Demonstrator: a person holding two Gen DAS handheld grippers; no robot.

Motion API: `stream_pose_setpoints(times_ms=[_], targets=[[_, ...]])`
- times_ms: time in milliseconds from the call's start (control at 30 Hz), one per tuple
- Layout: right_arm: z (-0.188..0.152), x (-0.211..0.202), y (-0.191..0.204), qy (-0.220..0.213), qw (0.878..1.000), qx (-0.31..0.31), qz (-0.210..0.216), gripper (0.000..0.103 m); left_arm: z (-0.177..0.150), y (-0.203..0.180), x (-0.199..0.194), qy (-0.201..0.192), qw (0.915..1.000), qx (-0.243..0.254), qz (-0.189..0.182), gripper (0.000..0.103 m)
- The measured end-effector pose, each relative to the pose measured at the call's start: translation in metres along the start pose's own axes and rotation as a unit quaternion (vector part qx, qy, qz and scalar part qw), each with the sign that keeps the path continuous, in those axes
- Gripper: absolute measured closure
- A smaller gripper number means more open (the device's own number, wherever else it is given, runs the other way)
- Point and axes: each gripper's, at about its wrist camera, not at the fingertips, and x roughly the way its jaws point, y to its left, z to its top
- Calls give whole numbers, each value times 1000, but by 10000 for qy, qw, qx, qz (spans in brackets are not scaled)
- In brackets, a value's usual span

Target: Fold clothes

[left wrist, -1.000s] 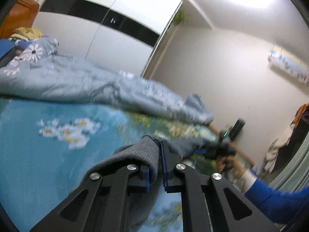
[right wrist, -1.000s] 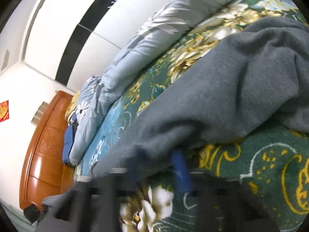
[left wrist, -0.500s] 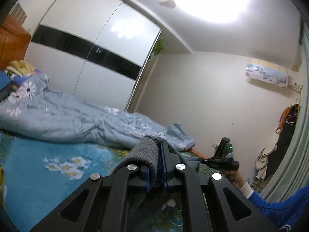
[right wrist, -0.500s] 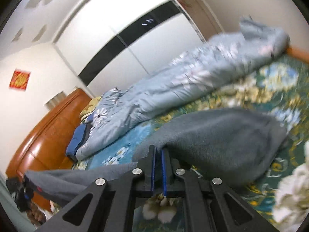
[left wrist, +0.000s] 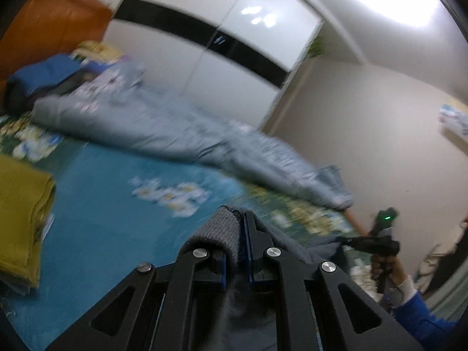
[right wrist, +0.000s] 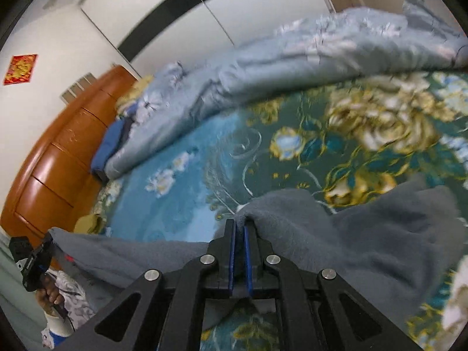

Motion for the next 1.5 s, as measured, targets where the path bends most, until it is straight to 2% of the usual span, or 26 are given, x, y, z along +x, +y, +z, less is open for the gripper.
stream_pose_setpoints(times_ms=[33,167,333,400,467,500,533,600,667,767,867,967,1067,1267,1333,1400,1467,1500], targets=[[1,13,-2,53,10000,11,-28,97,-3,11,13,102,9998,-118,144,93],[8,45,-10,164,9998,85,39,94,-13,46,41,316,9969,-694,219,93],[10,45,-5,147,9998,-128,32,93,-23,61,58,441,9947,-874,313,93],[8,35,2,99,9994,-319,36,87,-25,59,60,471,9949,-841,293,93],[2,17,7,-19,9989,-456,80,60,-25,56,61,496,9952,-801,269,93],[-1,7,8,-100,9986,-508,114,54,-24,54,61,509,9953,-781,257,93],[-5,-5,9,-190,9982,-559,134,50,-25,52,61,519,9955,-756,246,93],[-14,-32,3,-418,9973,-609,20,50,-25,48,58,519,9959,-701,241,93],[-27,-57,-18,-588,9965,-473,-371,48,-26,46,55,504,9962,-681,203,93],[-51,-91,-57,-751,9913,-146,-1070,48,-28,44,52,468,9966,-657,152,93],[-80,-103,-106,-664,9885,639,-1202,48,-30,41,50,439,9969,-643,141,93],[-101,-99,-132,-626,9862,1279,-843,48,-32,41,49,420,9965,-710,108,93],[-111,-78,-138,-543,9845,1634,-321,48,-33,39,48,413,9962,-768,66,93],[-115,-53,-125,-602,9815,1779,368,48,-38,38,53,557,9957,-741,-11,93],[-116,-51,-118,-687,9807,1772,458,49,-41,39,57,605,9957,-698,5,93],[-113,-52,-113,-796,9802,1742,496,59,-43,42,60,620,9957,-684,-18,93],[-109,-55,-109,-907,9795,1719,528,75,-46,45,63,652,9955,-692,-16,92],[-107,-56,-107,-964,9791,1710,541,78,-47,48,64,670,9953,-705,-32,91]])
